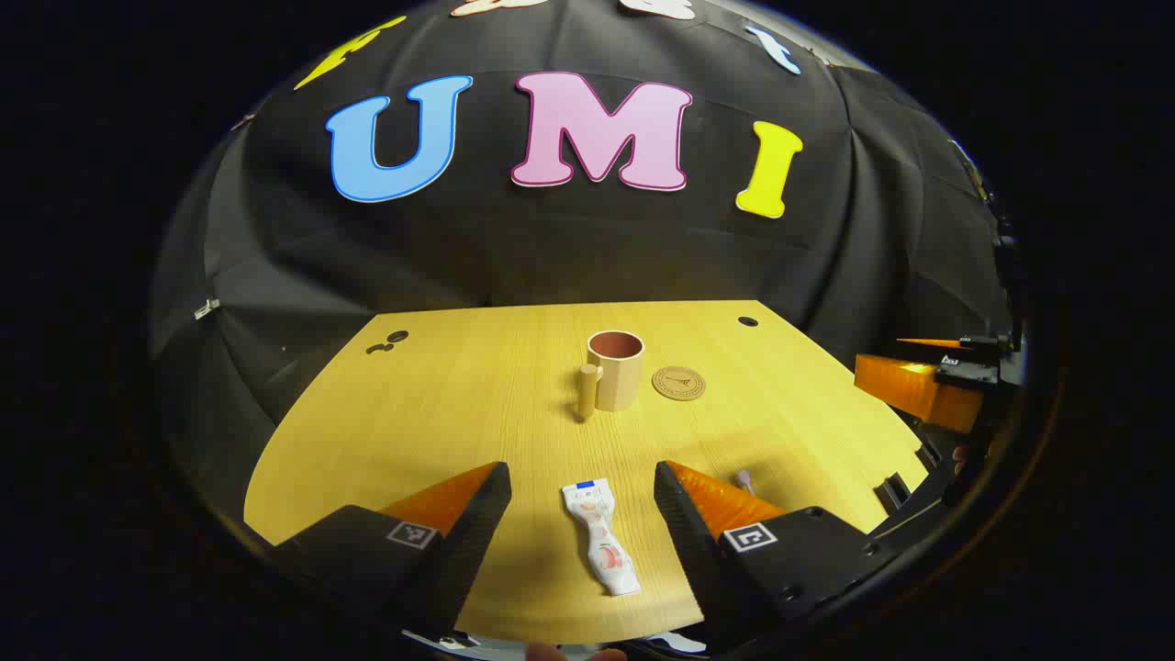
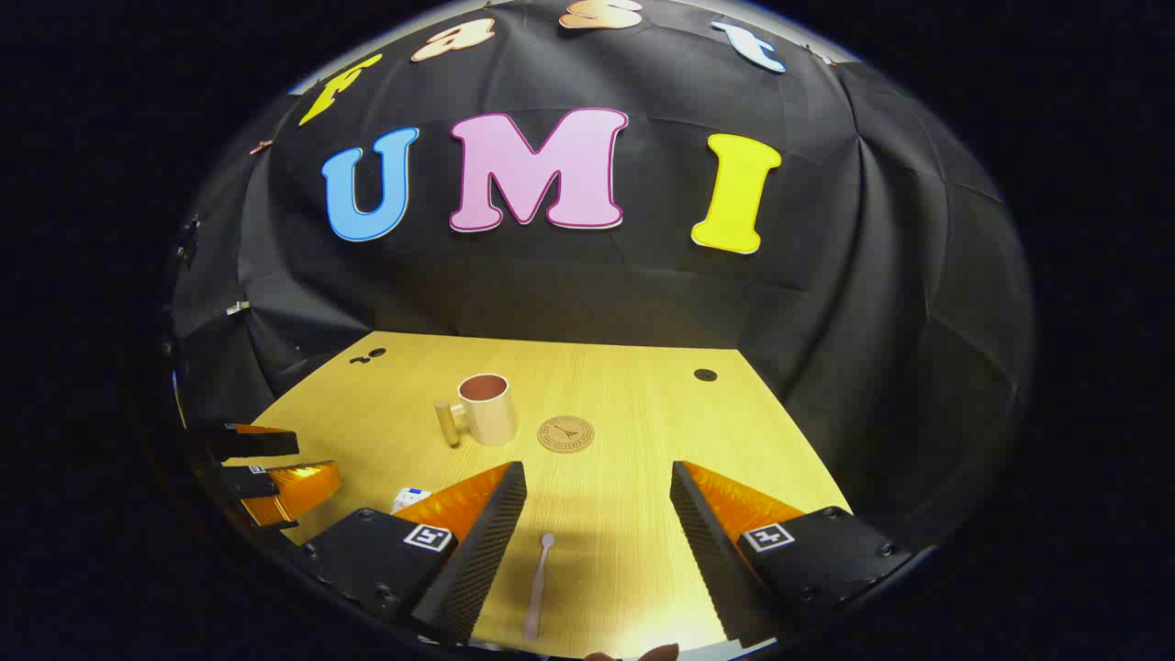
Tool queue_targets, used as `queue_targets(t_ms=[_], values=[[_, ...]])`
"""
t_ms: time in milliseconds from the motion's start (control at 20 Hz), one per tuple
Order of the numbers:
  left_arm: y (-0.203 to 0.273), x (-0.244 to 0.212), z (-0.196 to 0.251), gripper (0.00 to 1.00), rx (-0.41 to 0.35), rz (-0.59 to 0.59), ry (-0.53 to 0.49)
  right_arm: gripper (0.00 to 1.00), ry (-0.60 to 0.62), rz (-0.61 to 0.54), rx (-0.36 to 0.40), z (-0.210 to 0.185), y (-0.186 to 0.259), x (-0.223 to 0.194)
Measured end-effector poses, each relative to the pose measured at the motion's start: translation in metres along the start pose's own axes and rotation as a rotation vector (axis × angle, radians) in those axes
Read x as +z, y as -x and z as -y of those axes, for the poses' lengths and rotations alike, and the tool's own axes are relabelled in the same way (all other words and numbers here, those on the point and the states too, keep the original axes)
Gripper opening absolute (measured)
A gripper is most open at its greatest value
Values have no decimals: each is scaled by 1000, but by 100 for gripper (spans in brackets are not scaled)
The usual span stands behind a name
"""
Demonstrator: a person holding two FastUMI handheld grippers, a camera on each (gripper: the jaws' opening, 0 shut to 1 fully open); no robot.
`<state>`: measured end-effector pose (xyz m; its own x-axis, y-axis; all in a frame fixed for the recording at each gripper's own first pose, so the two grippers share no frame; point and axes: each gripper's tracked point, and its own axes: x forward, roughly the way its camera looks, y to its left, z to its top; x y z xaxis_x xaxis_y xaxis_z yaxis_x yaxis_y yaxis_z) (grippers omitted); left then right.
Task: Put the toothbrush and toothpaste on the desktop into the cup, then pick up the cup and place it on the coaster on the desktop.
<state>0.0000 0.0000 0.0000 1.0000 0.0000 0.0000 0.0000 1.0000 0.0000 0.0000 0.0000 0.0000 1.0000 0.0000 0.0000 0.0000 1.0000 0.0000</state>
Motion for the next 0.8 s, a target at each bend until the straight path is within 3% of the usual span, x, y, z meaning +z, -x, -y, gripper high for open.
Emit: queue_targets(t_ms=[800], values=[[-14, -23, 11, 97, -8, -93, 35, 97, -3, -34, 21, 1, -3, -10]])
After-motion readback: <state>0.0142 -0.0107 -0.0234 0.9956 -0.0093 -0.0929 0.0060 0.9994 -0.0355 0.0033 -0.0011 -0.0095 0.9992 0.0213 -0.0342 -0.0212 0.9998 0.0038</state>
